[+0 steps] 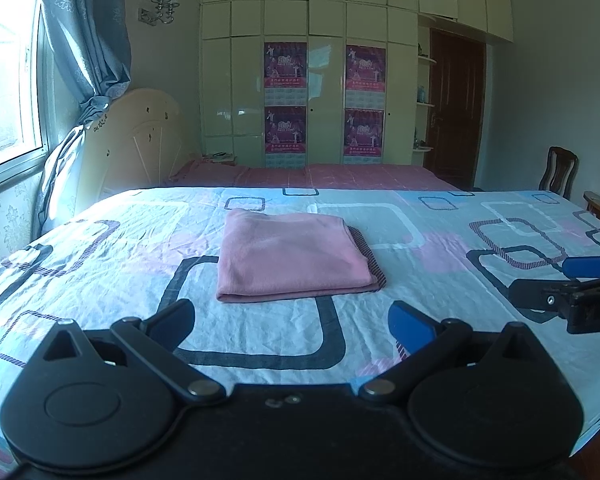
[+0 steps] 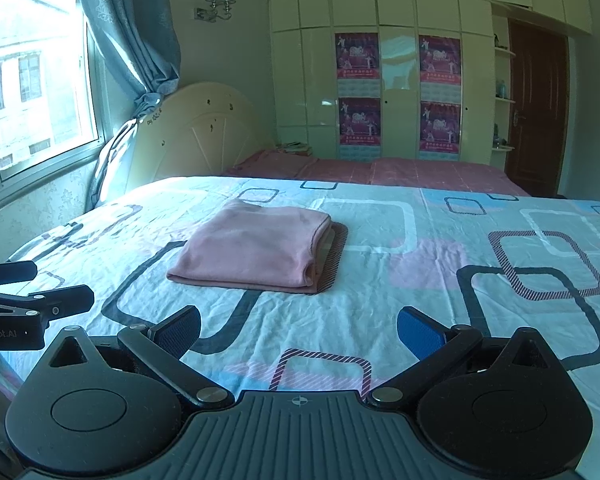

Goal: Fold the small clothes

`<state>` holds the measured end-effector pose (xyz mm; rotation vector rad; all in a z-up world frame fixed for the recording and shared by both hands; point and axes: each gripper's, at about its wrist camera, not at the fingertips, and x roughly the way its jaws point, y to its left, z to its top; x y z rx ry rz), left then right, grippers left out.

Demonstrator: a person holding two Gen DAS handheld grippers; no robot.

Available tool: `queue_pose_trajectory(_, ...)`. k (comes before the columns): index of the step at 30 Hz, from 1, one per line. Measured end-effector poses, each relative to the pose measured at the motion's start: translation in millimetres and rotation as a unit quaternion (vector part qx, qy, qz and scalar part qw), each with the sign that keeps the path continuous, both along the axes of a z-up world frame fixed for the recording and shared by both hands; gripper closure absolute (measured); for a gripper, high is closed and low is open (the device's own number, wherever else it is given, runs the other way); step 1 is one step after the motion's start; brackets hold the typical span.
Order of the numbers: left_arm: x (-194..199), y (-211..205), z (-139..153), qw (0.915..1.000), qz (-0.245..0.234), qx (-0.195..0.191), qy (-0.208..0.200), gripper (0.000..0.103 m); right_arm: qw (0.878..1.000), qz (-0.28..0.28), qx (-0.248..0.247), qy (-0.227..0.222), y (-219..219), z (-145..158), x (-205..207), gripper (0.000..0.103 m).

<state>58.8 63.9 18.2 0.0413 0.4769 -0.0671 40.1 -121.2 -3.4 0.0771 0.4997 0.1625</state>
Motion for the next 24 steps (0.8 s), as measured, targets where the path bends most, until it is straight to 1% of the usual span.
queue_pose_trajectory(24, -5.4, -5.9, 3.3, 0.9999, -0.006, 0.002, -0.011, 0.001, 1.000, 0.002, 0.003, 0.000, -4.2, -3.6, -1.5, 0.000)
